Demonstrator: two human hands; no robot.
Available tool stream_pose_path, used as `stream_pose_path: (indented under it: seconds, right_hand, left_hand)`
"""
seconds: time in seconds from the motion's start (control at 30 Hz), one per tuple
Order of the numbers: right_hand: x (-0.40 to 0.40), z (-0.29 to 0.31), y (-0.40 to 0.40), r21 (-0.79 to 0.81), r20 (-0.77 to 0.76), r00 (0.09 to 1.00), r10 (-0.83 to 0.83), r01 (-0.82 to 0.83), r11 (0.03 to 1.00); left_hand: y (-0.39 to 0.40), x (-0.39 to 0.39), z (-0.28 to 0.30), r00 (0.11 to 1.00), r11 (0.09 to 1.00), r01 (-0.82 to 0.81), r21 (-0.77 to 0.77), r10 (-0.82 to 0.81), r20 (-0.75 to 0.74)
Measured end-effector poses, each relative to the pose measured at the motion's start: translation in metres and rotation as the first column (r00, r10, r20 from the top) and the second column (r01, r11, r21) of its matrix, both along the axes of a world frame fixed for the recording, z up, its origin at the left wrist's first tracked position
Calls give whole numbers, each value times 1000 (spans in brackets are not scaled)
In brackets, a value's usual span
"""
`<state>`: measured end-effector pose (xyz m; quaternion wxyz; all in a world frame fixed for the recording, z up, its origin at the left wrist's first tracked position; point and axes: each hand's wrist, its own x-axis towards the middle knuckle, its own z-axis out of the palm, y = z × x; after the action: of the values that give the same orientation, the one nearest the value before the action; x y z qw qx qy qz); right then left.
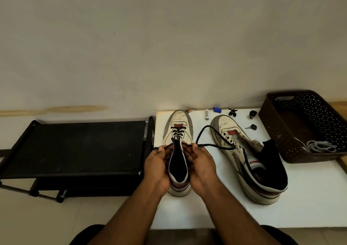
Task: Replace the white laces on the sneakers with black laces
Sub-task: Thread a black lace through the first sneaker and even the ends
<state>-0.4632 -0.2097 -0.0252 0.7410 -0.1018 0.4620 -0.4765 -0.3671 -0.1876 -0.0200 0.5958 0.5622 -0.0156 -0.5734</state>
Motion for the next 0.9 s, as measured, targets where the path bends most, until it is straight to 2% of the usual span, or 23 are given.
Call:
stream_pose_path:
  seconds: [0.07, 0.17, 0.27, 0.4, 0.5, 0.67, 0.9]
  right_hand:
    - [-7, 8, 2, -21, -14, 1000, 16, -17, 1000]
    - [-13, 28, 10, -91, -105, 994, 0, -10, 996]
    - [-10, 53, 7, -179, -269, 962, -38, -11, 984]
    - [-3, 92, 8, -277, -386, 921, -55, -59, 959]
    - [-4, 118, 11, -312, -418, 908, -19, -124, 942]
    - [-15, 177, 22, -370, -523, 848, 90, -321, 872]
    - [-18, 265, 29, -520, -570, 821, 28, -387, 761]
  left_hand:
    - [4, 0, 8, 998, 999, 44, -12, -43, 34]
    - [8, -2, 24, 979, 995, 93, -24, -86, 187]
    - [4, 9, 45, 967, 999, 33, -38, -22, 254]
    - [3, 32, 100, 958, 991, 28, -134, 12, 287]
    - [9, 44, 144, 932, 966, 108, -234, -16, 363]
    - [17, 50, 203, 835, 927, 248, -280, -58, 548]
    - [25, 49, 272, 767, 876, 326, -355, -25, 642]
